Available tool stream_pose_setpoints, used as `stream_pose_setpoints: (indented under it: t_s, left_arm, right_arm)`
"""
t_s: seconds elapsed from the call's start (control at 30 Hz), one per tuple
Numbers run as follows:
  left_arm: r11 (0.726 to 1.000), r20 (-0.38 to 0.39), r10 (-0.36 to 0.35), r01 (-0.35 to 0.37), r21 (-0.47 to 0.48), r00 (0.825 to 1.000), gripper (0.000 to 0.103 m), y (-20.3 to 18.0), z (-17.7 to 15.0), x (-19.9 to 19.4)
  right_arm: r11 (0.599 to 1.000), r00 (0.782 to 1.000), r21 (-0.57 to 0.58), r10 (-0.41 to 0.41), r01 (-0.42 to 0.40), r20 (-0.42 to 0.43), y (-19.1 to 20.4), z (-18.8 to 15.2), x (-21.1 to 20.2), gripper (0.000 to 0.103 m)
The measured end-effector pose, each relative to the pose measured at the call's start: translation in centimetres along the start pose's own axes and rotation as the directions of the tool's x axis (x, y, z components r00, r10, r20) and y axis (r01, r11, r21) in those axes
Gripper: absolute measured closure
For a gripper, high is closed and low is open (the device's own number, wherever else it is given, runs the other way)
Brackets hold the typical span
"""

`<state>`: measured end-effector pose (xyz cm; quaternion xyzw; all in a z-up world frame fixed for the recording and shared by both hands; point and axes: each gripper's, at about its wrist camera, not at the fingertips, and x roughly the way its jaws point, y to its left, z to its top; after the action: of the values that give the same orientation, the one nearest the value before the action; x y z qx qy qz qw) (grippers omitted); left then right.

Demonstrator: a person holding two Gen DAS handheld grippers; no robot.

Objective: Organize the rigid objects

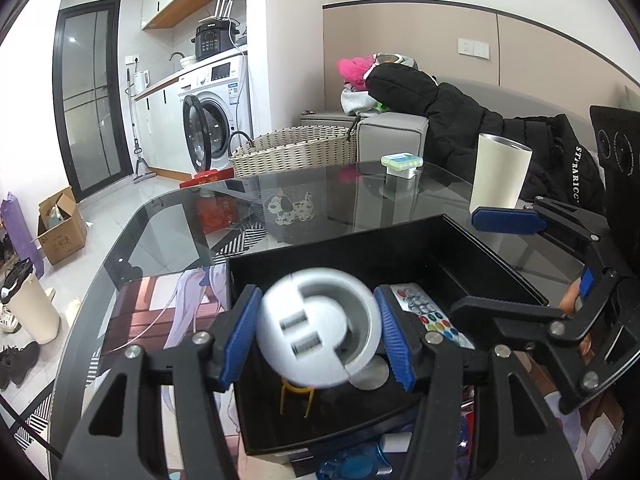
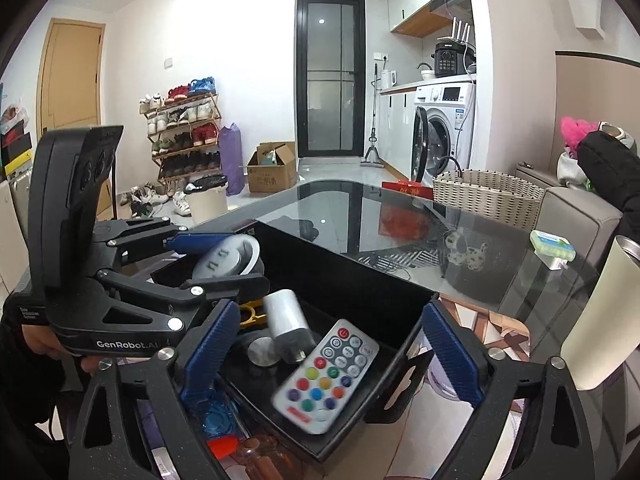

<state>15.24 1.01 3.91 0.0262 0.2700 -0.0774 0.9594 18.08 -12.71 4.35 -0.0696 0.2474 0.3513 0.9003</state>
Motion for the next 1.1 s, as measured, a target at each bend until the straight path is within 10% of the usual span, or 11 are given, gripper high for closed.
stream_pose_setpoints:
  t_s: [0.37, 1.1]
  left_arm:
    - [0.999, 0.021, -0.03, 0.031, -0.038, 0.999, 0.0, 0.1, 0.1, -3.3]
    - [0.999, -0.067, 0.011, -0.014, -0.043, 0.998, 0.0, 0.3, -5.2, -8.0]
  right_arm:
    - [1.0, 1.0, 0.013, 0.005, -0.005, -0.006, 0.0, -0.2, -1.3, 0.001]
    - [0.991, 0.97, -0.001, -0.129, 0.132, -0.204, 3.3, -4.9, -7.0, 0.001]
